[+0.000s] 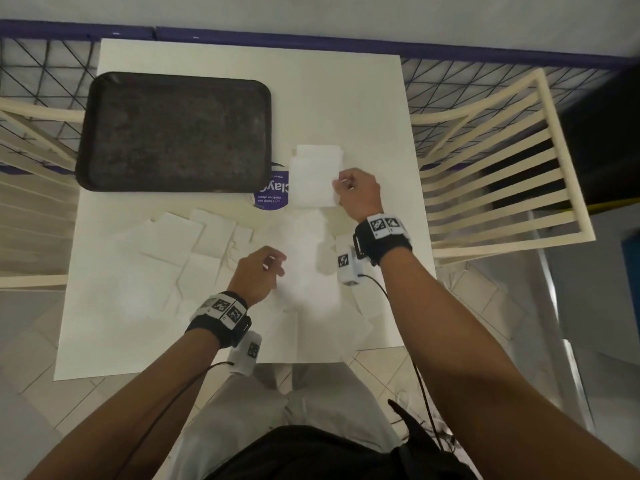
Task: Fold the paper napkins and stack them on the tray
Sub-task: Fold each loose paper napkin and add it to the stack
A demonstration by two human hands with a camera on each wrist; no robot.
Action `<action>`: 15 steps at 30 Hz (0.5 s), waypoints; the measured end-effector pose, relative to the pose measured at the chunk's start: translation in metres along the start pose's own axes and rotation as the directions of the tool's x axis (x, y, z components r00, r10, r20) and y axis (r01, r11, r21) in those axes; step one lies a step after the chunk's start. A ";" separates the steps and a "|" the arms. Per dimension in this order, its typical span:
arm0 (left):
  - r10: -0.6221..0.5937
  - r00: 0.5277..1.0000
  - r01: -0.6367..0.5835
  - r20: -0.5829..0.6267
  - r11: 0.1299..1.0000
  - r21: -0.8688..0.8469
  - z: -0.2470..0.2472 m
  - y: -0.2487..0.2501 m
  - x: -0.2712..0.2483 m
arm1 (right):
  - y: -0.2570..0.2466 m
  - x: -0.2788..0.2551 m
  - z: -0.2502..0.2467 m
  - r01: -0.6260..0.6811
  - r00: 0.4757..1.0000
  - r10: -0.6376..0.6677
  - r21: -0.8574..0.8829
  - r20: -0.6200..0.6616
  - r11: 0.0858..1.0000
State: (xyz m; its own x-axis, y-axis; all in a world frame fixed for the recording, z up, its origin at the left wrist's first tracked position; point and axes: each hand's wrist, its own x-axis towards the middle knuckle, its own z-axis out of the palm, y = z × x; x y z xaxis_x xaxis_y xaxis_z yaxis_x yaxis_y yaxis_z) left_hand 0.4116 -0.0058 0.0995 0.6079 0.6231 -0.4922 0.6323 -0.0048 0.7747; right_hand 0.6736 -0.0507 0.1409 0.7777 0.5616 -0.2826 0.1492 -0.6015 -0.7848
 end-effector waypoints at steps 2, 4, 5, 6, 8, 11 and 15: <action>-0.017 0.999 0.016 0.040 0.999 0.033 0.006 -0.007 0.000 | -0.003 0.020 0.000 -0.020 1.000 0.020 -0.015 -0.022 1.000; -0.028 0.996 0.022 0.081 0.997 0.079 0.011 -0.015 0.001 | -0.004 0.035 0.002 -0.037 0.999 0.036 -0.037 -0.030 0.999; -0.042 0.994 0.033 0.097 0.995 0.097 0.013 -0.018 0.002 | -0.003 0.042 0.004 -0.046 0.999 0.044 -0.051 -0.031 0.998; -0.055 0.993 0.043 0.107 0.993 0.113 0.014 -0.020 0.001 | -0.002 0.047 0.007 -0.057 0.998 0.055 -0.068 -0.030 0.996; -0.060 0.992 0.042 0.109 0.987 0.154 0.017 -0.024 0.000 | 0.000 0.054 0.012 -0.076 0.997 0.073 -0.091 -0.032 0.993; -0.030 0.995 0.010 0.092 0.979 0.204 0.020 -0.024 -0.001 | 0.001 0.061 0.016 -0.090 0.995 0.085 -0.102 -0.050 0.991; -0.007 0.997 -0.011 0.071 0.972 0.237 0.021 -0.024 0.001 | 0.004 0.064 0.018 -0.089 0.995 0.084 -0.111 -0.049 0.990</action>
State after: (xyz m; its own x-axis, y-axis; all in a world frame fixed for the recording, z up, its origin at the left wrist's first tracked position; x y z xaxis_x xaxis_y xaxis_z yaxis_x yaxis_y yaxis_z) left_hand 0.4076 -0.0214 0.0722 0.6365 0.5656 -0.5244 0.7216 -0.1964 0.6639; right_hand 0.7131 -0.0063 0.1098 0.8164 0.4808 -0.3198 0.1467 -0.7083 -0.6906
